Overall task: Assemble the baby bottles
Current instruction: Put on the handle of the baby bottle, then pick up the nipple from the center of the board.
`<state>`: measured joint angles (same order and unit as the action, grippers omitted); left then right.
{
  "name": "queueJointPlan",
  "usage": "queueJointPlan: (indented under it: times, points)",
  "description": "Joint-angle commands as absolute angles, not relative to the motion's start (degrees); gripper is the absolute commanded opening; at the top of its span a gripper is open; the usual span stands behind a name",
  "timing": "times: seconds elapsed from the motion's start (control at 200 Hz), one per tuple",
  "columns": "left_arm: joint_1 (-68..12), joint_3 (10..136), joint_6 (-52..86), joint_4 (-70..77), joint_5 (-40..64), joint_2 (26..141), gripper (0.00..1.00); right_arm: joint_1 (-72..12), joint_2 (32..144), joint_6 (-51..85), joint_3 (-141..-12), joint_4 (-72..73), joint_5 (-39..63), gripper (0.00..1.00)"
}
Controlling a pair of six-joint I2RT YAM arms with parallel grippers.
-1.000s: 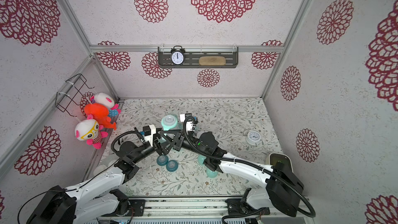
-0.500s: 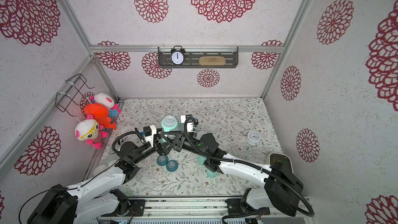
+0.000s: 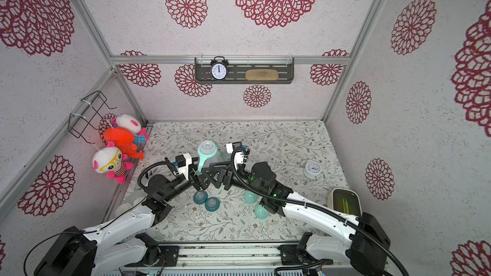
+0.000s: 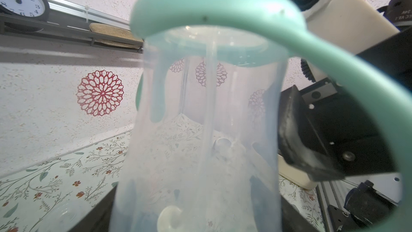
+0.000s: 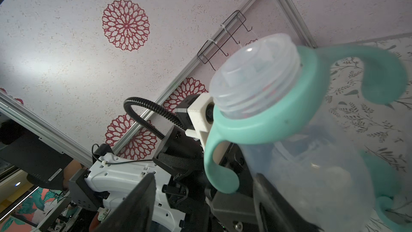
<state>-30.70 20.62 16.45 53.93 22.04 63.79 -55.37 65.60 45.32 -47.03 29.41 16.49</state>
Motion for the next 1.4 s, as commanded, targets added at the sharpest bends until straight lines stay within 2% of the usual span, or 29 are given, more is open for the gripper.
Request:
queueJointPlan:
  times: [0.0, 0.285, 0.535, 0.926, 1.201, 1.396]
  points:
    - [-29.94, 19.86, 15.64, 56.53, 22.50, 63.42, 0.00, -54.77, 60.46, 38.68, -47.91, 18.35, 13.51, 0.73]
    - [-27.43, 18.75, 16.67, 56.13, 23.37, 62.78, 0.00, -54.49, 53.42, 29.98, -47.40, -4.02, 6.16, 0.75]
    - [-24.70, 16.96, 17.51, 51.89, 23.56, 57.76, 0.00, -54.58, 56.42, 25.08, -44.02, -8.60, 3.19, 0.81]
    - [-24.01, 14.47, 18.02, 40.02, 21.98, 46.04, 0.00, -59.61, 75.77, 18.54, -44.74, -2.76, -1.85, 0.84]
    - [-24.00, 13.71, 18.19, 32.53, 20.65, 37.88, 0.00, -63.59, 89.82, 14.56, -50.35, 0.60, -1.78, 0.92]
    - [-24.07, 13.71, 18.53, 29.60, 20.87, 35.80, 0.00, -64.66, 96.59, 12.96, -54.40, 1.68, -1.85, 0.93]
